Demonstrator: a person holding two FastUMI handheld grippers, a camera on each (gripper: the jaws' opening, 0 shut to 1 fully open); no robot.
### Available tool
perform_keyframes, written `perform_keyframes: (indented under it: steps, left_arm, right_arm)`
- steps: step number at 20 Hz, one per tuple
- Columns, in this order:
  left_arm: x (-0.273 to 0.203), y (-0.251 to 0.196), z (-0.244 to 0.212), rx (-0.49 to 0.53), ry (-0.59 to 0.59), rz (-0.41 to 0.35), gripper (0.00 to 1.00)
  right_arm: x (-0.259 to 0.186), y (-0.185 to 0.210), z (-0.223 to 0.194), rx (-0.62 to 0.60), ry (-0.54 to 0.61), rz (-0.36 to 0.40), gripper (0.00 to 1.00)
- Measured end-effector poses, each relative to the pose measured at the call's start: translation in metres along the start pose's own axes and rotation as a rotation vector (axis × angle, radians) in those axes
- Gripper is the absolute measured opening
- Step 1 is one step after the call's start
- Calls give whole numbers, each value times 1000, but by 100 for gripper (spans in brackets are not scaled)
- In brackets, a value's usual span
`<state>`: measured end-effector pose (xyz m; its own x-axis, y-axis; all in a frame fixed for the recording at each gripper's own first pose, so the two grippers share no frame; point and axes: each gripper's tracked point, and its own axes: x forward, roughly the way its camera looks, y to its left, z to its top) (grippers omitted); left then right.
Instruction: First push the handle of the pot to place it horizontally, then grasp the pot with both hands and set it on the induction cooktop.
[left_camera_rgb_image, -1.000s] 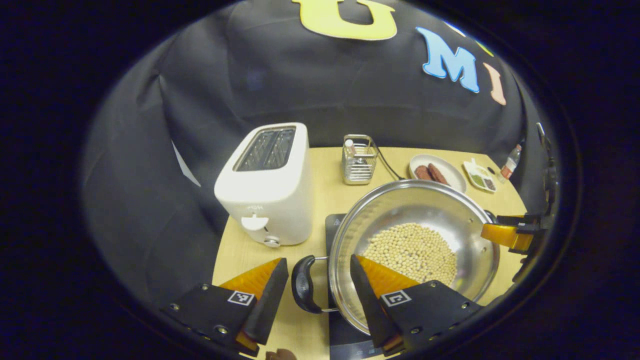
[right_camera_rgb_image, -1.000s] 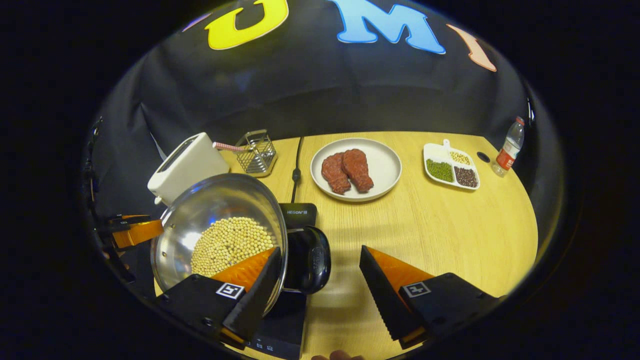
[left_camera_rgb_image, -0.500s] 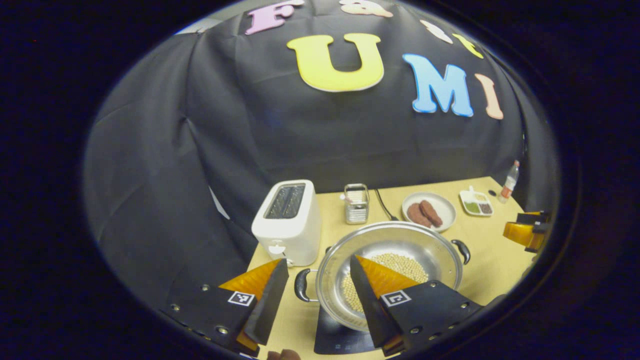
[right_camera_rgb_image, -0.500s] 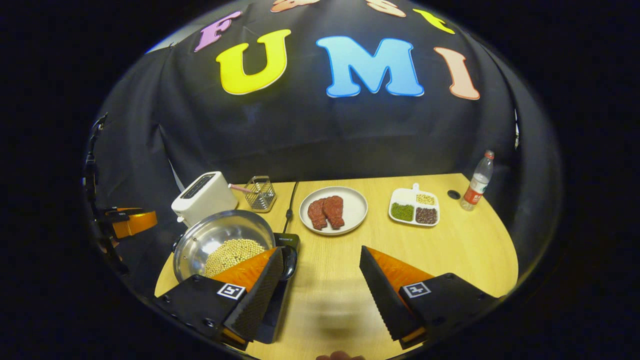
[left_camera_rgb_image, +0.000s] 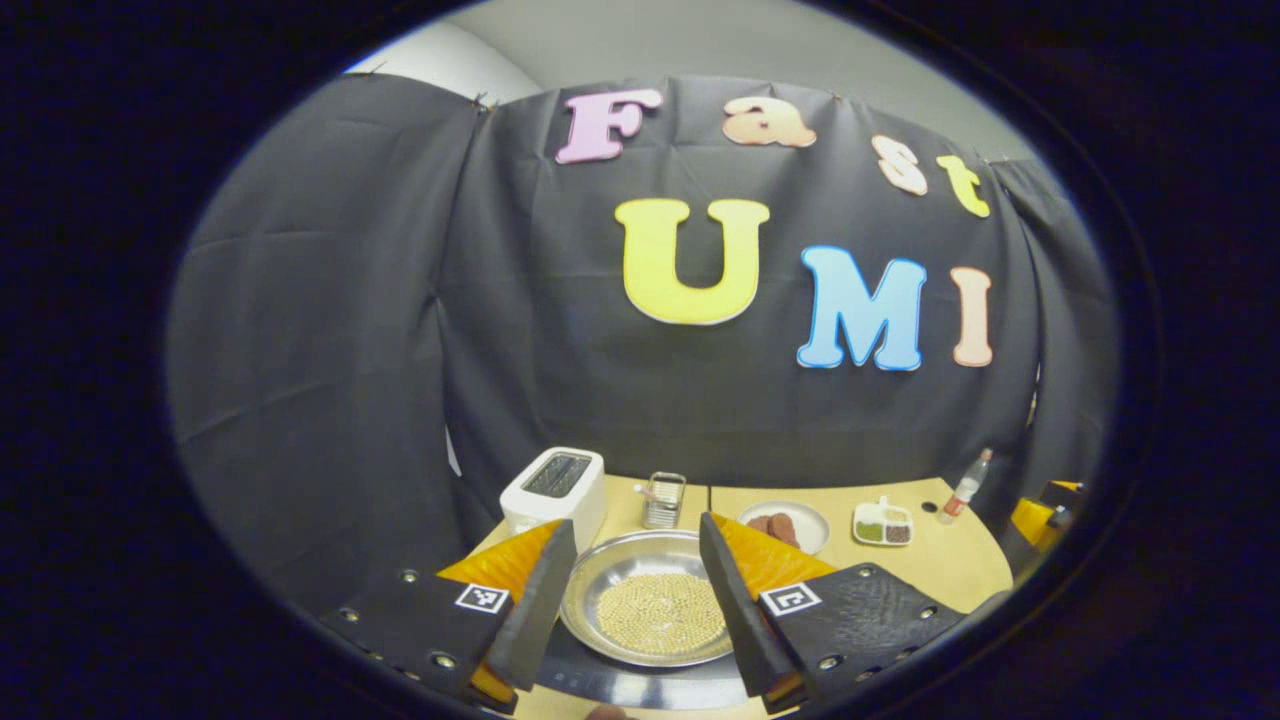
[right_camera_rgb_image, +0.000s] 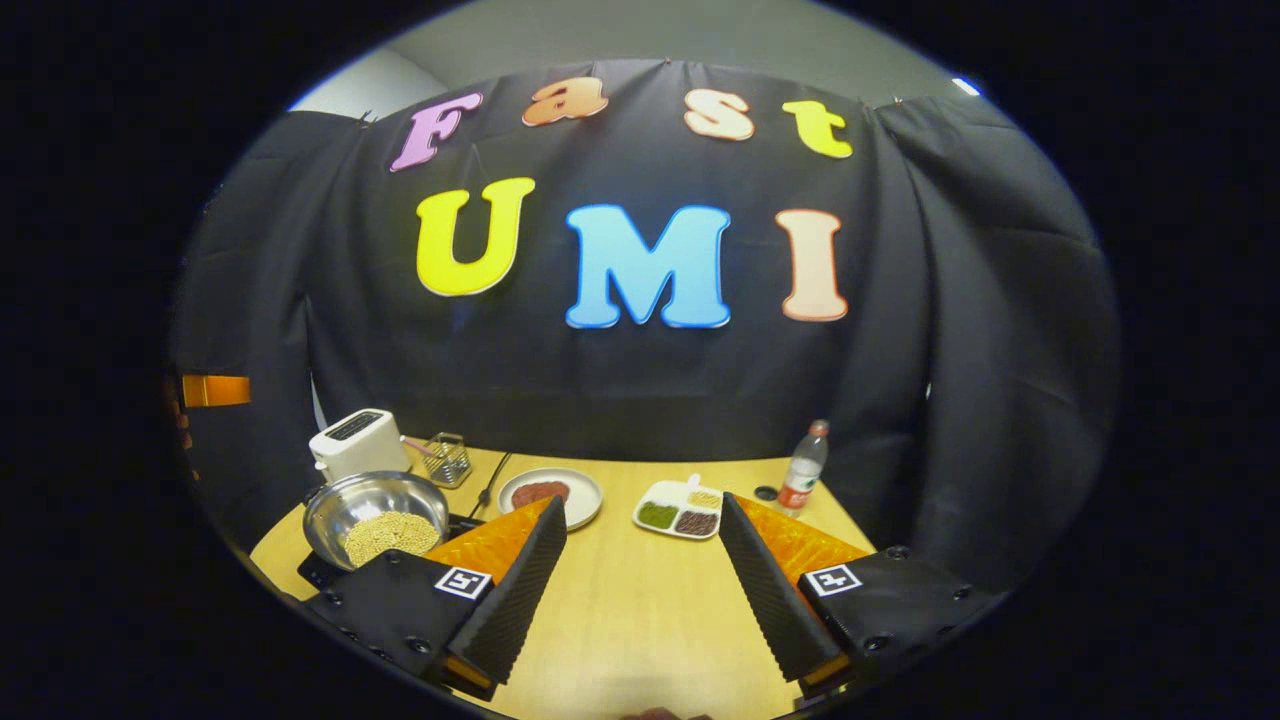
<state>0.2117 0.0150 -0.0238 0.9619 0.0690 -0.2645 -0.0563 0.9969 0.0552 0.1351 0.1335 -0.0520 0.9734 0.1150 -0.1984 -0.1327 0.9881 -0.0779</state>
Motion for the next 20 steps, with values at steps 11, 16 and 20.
perform_keyframes:
  steps: [11,16,20]
  left_arm:
    - [-182,-169,23,-39,-214,-49,75]
    - [-203,-190,9,-21,-202,-75,72]
    - [-189,-173,18,-29,-215,-83,76]
  right_arm:
    - [-112,-196,-9,5,-100,-109,98]
    - [-125,-204,-23,26,-81,-116,98]
    - [-120,-174,-11,31,-117,-106,98]
